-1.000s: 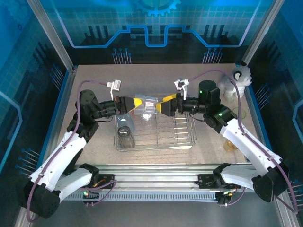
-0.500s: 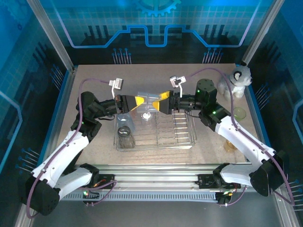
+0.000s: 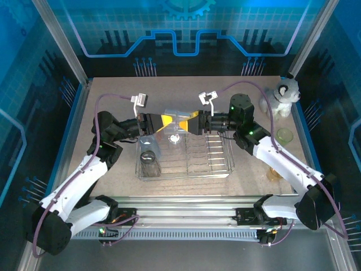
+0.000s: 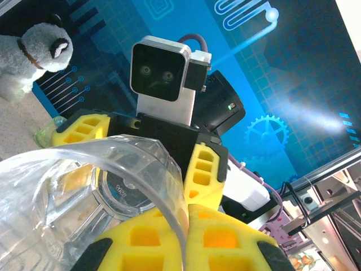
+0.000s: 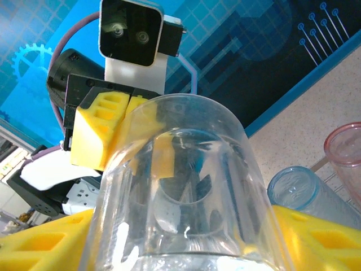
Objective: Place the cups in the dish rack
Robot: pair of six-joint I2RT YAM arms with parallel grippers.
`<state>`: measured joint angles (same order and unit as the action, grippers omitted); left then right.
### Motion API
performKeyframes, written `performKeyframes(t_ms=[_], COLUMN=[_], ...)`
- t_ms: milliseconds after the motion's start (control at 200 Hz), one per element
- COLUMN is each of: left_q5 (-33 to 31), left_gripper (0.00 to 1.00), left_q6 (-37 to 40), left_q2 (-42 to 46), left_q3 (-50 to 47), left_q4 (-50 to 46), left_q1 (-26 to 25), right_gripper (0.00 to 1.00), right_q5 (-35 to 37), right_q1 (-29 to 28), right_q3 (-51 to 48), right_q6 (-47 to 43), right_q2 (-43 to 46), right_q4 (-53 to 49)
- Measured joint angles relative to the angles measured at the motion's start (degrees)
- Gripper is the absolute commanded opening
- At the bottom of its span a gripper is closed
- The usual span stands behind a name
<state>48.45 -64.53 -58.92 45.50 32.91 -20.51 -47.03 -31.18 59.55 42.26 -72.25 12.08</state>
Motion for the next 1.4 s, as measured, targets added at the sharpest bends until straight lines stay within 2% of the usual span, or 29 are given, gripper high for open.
performKeyframes(t_ms=[65, 95, 180, 250, 260, 340, 475, 560, 650, 801, 896, 1046, 1396], left_q5=[0.0, 0.1, -0.3, -0.8, -0.9, -2.1, -8.3, -15.1, -25.0, -40.2, -46.4, -51.7, -55.0], left_gripper=[0.02, 0.15, 0.7, 0.97, 0.99, 0.99, 0.99, 0.99, 0.99, 0.99, 0.99, 0.99, 0.99], left_q6=[0.0, 0.1, 0.4, 1.4, 1.8, 5.0, 14.5, 21.0, 27.4, 34.2, 36.5, 37.8, 37.7], left_q2=[-0.1, -0.2, -0.8, -1.3, -1.3, -0.9, 3.2, 7.5, 12.2, 17.7, 20.0, 22.9, 24.6], left_q3=[0.0, 0.0, 0.0, 0.0, 0.0, 0.4, 2.9, 4.8, 6.4, 6.8, 5.8, 3.5, 0.2], left_q4=[0.1, 0.1, -0.2, -2.3, -2.9, -8.7, -25.2, -35.9, -46.3, -58.4, -62.1, -64.9, -66.0], left_q1=[0.1, 0.1, 0.0, -0.1, -0.1, -0.1, -0.1, -0.1, -0.1, -0.1, -0.1, -0.1, -0.1], right_gripper=[0.51, 0.48, 0.37, 0.28, 0.26, 0.13, 0.0, 0.0, 0.0, 0.0, 0.0, 0.0, 0.0], right_q5=[0.0, 0.0, 0.5, 1.4, 1.6, 4.4, 11.1, 16.5, 22.6, 31.7, 36.5, 42.2, 49.6], right_q1=[0.1, 0.1, 0.0, -1.0, -1.1, -1.4, -1.5, -1.7, -2.8, -7.5, -11.3, -16.1, -21.4], right_q3=[0.0, 0.1, 1.2, 3.1, 3.4, 6.3, 10.6, 12.9, 15.4, 20.4, 23.5, 27.3, 37.9], right_q6=[0.7, 0.3, -0.5, -2.9, -3.4, -7.1, -13.4, -16.9, -20.2, -24.4, -26.1, -27.5, -28.4], right_q2=[-0.1, -0.2, -0.3, -0.7, -0.7, -0.8, -0.7, -0.7, -1.0, -4.9, -9.0, -15.7, -29.0], right_q4=[-0.2, -0.5, -3.5, -8.5, -9.2, -16.8, -29.3, -37.1, -45.0, -55.0, -60.0, -65.8, -74.2])
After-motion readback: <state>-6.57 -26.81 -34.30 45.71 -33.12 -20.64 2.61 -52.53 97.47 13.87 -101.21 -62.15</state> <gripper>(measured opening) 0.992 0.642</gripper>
